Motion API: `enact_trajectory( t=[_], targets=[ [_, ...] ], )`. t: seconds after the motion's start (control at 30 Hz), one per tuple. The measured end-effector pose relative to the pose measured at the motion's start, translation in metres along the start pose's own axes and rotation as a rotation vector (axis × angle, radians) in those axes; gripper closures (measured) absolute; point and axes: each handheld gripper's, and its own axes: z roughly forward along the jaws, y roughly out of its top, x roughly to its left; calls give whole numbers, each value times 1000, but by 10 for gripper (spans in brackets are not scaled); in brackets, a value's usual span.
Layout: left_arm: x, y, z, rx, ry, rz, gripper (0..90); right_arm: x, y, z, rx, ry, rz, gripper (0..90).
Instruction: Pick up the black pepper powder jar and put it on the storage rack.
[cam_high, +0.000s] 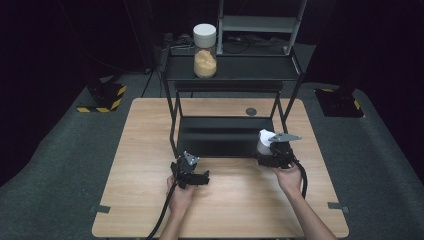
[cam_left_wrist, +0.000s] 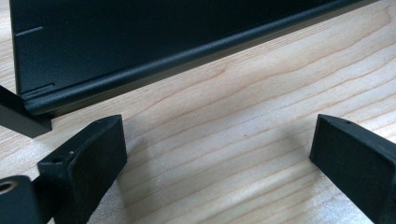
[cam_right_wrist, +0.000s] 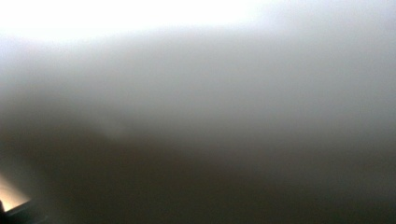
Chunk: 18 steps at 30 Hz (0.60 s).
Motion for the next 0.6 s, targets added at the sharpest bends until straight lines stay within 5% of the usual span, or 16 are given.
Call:
enact_trajectory(
  t=[0.6],
  targets=[
    [0, 0, 0, 0, 0, -1, 36, -2, 22, -14, -7, 24, -33, 304]
  ],
)
